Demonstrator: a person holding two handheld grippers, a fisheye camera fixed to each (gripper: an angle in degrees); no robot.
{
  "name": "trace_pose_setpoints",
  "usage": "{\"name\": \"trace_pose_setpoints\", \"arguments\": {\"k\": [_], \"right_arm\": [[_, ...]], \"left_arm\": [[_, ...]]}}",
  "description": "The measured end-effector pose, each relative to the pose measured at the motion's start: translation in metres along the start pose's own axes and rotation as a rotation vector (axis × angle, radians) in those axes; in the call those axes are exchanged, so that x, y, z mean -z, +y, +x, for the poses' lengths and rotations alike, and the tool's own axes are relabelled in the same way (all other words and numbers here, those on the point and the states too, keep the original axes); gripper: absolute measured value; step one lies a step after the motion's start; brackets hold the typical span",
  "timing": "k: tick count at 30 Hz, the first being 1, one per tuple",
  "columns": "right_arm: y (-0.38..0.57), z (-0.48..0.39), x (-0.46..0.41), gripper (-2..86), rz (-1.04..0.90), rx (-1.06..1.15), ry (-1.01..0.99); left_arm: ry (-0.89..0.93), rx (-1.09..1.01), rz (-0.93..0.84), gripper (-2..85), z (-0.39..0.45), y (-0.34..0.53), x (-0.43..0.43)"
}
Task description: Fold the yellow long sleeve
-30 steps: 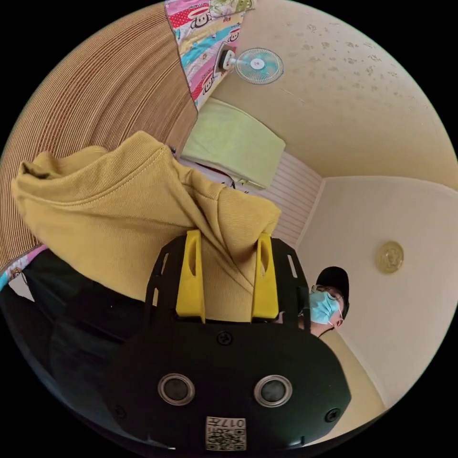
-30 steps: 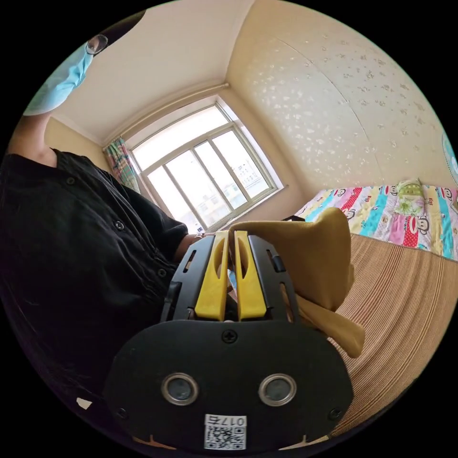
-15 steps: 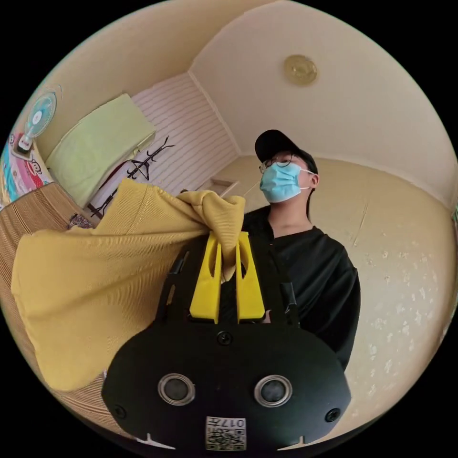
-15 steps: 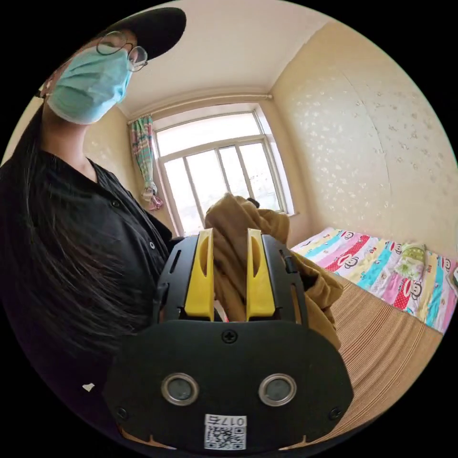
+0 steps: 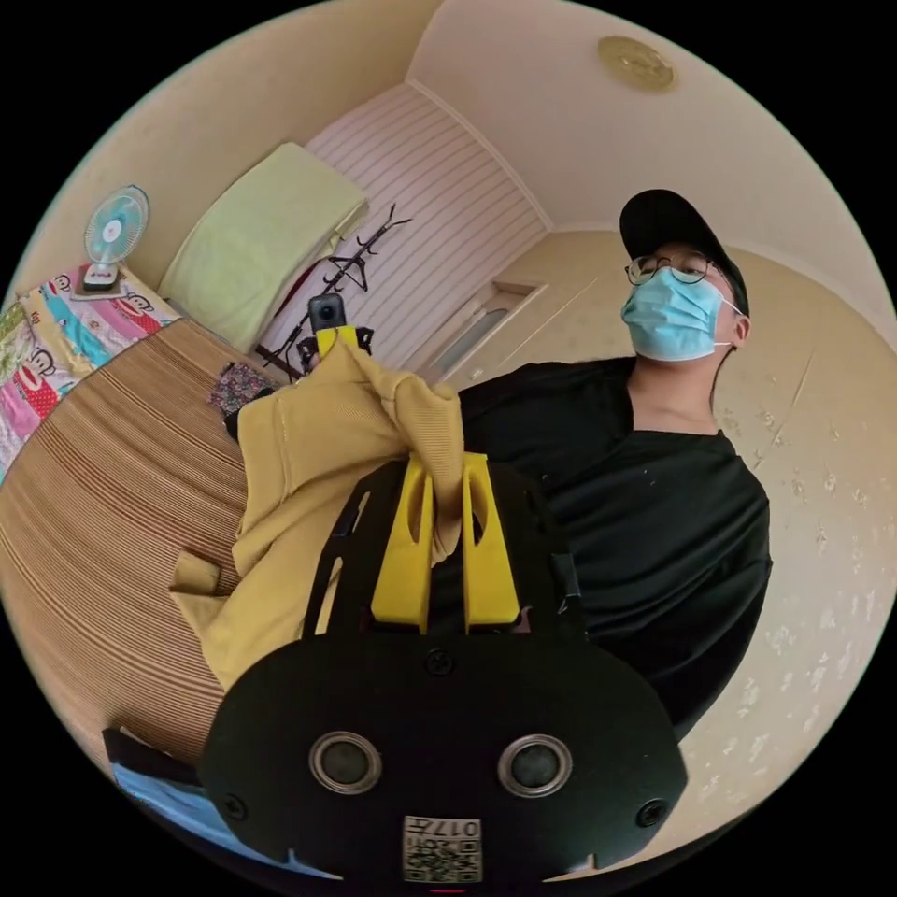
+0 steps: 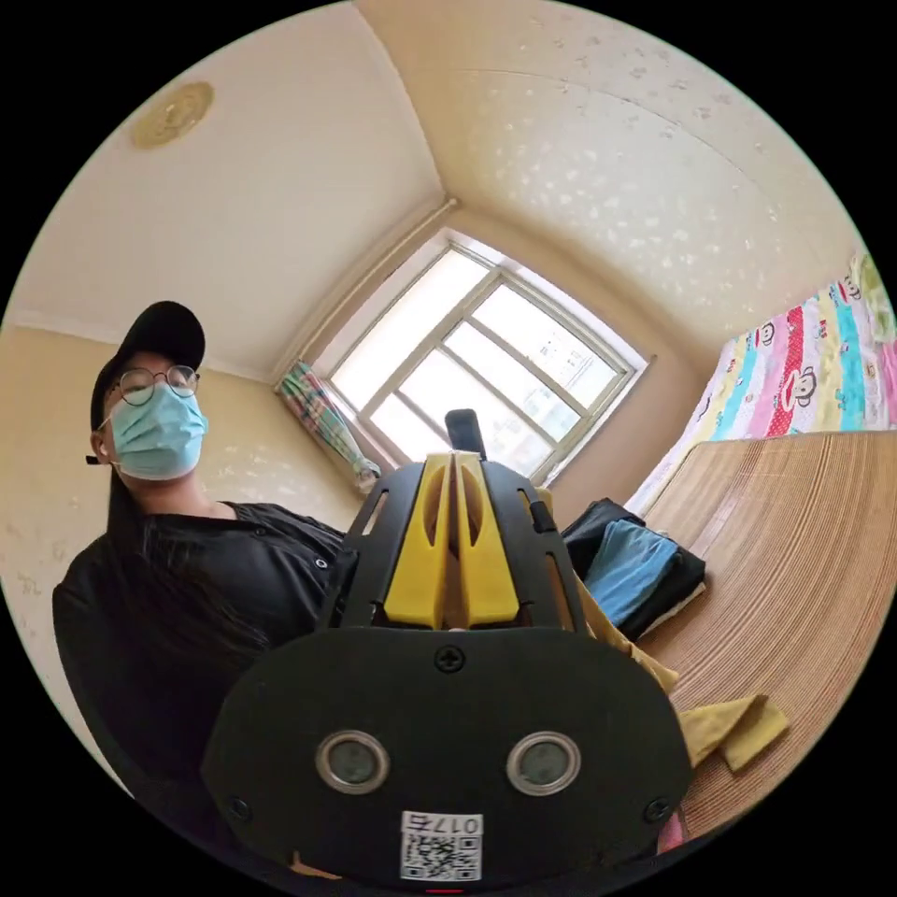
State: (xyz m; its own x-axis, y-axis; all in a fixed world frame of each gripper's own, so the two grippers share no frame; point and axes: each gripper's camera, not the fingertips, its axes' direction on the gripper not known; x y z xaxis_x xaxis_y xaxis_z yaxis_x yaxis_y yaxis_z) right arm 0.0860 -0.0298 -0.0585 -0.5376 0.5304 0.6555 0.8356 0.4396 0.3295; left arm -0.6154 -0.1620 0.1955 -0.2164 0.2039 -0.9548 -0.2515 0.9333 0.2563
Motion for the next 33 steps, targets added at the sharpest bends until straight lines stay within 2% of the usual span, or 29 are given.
{"name": "trace_pose_setpoints", "arguments": {"k": [2,5,7,10,14,17,19,20,21,24,26,28,30,33], "right_arm": [[-0.016,-0.023,-0.014,0.3,-0.056,0.087,0.096],[-0.036,-0.066,-0.03,0.2,-0.028,0.222,0.199],[-0.045,-0.089,-0.037,0.1,-0.005,0.276,0.295],[-0.056,-0.113,-0.048,-0.1,0.048,0.332,0.366],[-0.071,-0.127,-0.084,-0.1,0.02,0.386,0.505],[-0.083,-0.139,-0.091,0.1,0.166,0.479,0.247],[-0.109,-0.144,-0.109,0.2,0.143,0.409,0.428],[-0.12,-0.146,-0.125,0.3,0.109,0.452,0.582],[-0.127,-0.137,-0.135,0.5,0.073,0.474,0.603],[-0.138,-0.072,-0.151,1.3,-0.097,0.329,0.413],[-0.128,-0.017,-0.165,2.4,-0.195,0.208,0.405],[-0.106,0.048,-0.187,4.4,-0.357,0.072,0.487],[-0.055,0.14,-0.219,6.9,-0.595,-0.088,0.731],[0.016,0.224,-0.257,8.1,-0.844,-0.143,0.922]], "left_arm": [[-0.048,-0.025,0.008,5.1,0.008,-0.001,0.005],[-0.073,-0.015,-0.039,5.8,0.009,-0.02,0.001],[-0.065,0.031,-0.01,6.7,0.005,-0.029,0.009],[-0.043,0.137,0.118,8.2,-0.007,-0.032,0.035],[-0.092,0.21,0.27,17.2,-0.001,-0.047,0.048],[-0.219,0.254,0.236,20.1,0.007,-0.084,0.02],[-0.284,0.264,0.217,19.8,0.011,-0.109,-0.002],[-0.324,0.258,0.233,17.9,0.015,-0.122,-0.011],[-0.368,0.253,0.256,16.3,0.015,-0.132,-0.014],[-0.465,0.336,0.287,16.0,-0.008,-0.137,-0.007],[-0.423,0.378,0.309,15.9,-0.027,-0.13,-0.001],[-0.363,0.387,0.366,13.9,-0.04,-0.12,0.004],[-0.333,0.42,0.437,13.6,-0.054,-0.107,0.009],[-0.351,0.487,0.455,13.6,-0.068,-0.1,0.011]]}}
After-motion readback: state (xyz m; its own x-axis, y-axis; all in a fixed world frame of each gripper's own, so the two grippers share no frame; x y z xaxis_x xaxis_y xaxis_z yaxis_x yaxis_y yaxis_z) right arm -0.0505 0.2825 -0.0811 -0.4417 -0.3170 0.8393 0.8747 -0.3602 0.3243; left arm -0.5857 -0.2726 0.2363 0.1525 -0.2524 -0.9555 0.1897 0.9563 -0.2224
